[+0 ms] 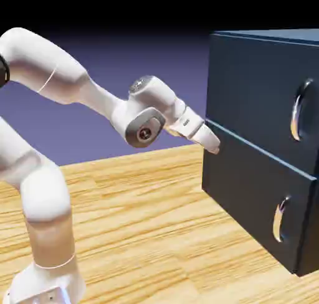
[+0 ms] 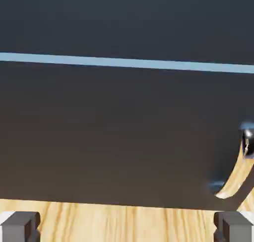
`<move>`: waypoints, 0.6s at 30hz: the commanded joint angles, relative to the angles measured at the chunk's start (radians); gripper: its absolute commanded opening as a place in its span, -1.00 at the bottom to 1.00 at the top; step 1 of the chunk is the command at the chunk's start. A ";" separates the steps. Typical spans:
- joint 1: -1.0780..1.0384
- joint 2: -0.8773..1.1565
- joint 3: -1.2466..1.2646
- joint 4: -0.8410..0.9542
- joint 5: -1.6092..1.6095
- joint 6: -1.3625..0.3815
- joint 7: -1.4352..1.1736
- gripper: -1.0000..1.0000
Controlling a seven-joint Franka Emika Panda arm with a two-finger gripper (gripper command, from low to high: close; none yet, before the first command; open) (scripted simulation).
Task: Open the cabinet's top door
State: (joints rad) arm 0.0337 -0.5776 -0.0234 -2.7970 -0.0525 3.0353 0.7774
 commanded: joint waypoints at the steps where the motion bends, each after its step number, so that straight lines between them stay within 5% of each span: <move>1: 0.018 -0.006 -0.019 0.011 -0.044 -0.001 0.030 0.00; 18: 0.324 -0.113 -0.350 0.193 -0.783 -0.026 0.543 0.00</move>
State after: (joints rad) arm 0.3575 -0.6909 -0.3730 -2.6037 -0.8353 3.0094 1.3208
